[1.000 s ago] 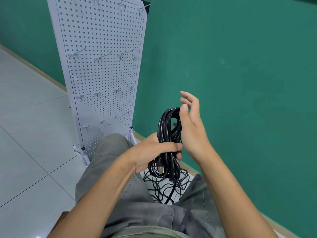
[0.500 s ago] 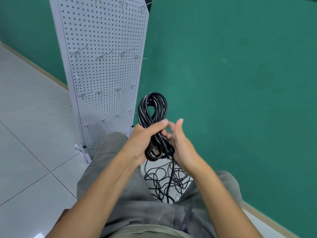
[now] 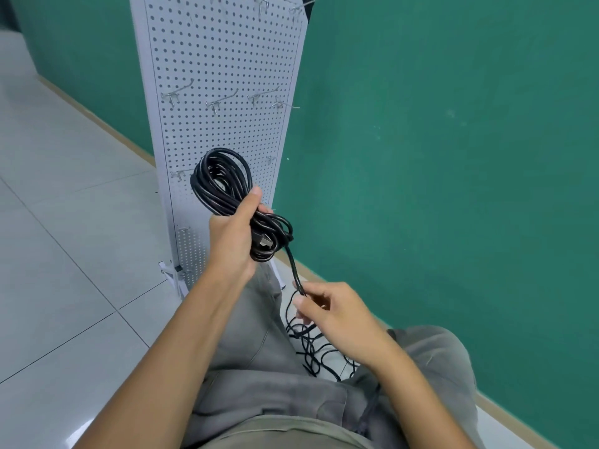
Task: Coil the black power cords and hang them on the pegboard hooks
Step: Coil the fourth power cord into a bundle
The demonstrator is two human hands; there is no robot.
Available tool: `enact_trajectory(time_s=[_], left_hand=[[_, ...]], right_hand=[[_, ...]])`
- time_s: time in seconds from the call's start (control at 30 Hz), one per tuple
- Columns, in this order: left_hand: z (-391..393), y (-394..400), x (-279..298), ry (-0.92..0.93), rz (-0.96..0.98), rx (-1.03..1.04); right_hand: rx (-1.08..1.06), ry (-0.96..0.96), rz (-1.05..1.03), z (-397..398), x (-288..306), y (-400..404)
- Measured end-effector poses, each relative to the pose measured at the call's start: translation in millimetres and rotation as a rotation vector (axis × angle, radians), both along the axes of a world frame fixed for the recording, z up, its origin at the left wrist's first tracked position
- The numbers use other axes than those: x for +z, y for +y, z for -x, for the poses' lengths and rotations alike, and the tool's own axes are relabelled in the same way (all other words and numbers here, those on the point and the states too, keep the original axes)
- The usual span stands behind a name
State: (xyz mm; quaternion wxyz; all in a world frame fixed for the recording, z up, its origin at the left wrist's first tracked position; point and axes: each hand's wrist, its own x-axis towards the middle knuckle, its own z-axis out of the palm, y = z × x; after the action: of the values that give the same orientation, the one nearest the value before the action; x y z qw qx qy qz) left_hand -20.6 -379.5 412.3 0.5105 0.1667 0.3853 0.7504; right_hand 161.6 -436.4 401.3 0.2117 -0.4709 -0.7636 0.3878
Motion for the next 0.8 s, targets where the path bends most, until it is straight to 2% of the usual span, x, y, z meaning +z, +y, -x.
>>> enact_trajectory(time_s=[0.07, 0.17, 0.3, 0.5, 0.67, 0.8], left_hand=[[-4.2, -0.1, -5.5, 0.162, 0.031, 0.044], [-12.7, -1.0, -11.7, 0.344, 0.034, 0.027], [-27.1, -5.6, -10.1, 0.419, 0.018, -0.097], [-36.5, -11.6, -6.7, 0.551, -0.134, -0.453], [-45.1, -17.9, 0.2, 0.713, -0.124, -0.484], [-44.2, -22.2, 3.3, 0.764, -0.084, -0.629]], right_hand=[[0.029, -0.13, -0.149, 2.5, 7.0, -1.3], [0.038, -0.218, -0.301, 6.0, 23.6, -2.0], [0.042, -0.248, -0.342, 2.5, 45.3, -2.5], [-0.092, -0.057, -0.406, -10.4, 66.7, 3.9], [-0.243, -0.04, -0.517, -14.5, 63.4, 8.5], [-0.359, -0.038, -0.575, -16.6, 58.3, 11.0]])
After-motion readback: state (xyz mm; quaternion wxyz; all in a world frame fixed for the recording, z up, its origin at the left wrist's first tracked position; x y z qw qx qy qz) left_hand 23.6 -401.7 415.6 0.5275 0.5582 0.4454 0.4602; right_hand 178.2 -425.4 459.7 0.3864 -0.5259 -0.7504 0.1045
